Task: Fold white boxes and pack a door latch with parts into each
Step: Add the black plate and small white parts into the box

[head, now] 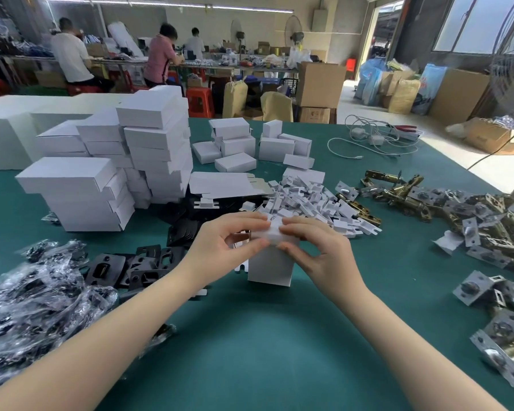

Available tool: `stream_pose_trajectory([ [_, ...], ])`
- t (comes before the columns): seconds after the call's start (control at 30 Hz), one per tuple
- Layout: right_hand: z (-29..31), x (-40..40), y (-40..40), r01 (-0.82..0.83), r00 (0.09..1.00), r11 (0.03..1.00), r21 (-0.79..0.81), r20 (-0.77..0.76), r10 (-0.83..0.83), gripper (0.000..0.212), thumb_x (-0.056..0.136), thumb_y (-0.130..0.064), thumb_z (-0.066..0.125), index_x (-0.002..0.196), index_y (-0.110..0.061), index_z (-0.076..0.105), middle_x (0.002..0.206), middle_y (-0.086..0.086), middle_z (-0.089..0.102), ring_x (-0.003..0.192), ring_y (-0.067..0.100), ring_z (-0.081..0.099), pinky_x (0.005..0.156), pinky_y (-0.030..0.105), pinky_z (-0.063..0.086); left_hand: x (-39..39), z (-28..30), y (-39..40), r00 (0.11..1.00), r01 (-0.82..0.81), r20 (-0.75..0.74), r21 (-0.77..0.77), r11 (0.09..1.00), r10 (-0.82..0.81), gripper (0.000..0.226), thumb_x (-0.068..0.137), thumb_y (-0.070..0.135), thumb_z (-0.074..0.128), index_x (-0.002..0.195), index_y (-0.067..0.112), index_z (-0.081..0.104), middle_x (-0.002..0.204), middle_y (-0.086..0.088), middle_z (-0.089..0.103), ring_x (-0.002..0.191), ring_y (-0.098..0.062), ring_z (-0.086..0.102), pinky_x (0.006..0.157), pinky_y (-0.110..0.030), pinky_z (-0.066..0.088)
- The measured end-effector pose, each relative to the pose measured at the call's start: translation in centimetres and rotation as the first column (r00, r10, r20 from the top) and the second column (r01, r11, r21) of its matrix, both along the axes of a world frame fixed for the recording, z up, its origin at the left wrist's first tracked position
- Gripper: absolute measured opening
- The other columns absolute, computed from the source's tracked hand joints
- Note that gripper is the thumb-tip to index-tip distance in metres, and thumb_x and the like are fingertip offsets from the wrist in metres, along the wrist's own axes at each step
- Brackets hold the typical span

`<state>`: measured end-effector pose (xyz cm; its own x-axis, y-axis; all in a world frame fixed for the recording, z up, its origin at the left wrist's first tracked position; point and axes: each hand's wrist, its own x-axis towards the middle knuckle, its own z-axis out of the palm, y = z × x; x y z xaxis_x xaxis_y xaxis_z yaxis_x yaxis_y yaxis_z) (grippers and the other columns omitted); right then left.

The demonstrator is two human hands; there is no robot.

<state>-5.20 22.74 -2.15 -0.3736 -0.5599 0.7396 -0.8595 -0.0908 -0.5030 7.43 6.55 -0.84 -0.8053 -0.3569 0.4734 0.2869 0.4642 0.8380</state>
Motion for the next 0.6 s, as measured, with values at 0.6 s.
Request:
stream_pose_trajectory([
  [0.6,1.1,0.0,0.2,-0.034,0.997,0.999,-0.042,0.072,0.037,0.010,0.080,-0.007,0.076,0.090,-0.010,0.077,0.094,-0.014,0.069,0.095,0.004,0.067,0.078,0.025,0.054,0.1,-0.2,-0.7,0.998,0.043,-0.043,0.027,0.999,-0.042,0.017,0.078,0.018,0.075,0.092,0.026,0.079,0.106,0.013,0.073,0.108,-0.009,0.067,0.087,-0.019,0.053],
])
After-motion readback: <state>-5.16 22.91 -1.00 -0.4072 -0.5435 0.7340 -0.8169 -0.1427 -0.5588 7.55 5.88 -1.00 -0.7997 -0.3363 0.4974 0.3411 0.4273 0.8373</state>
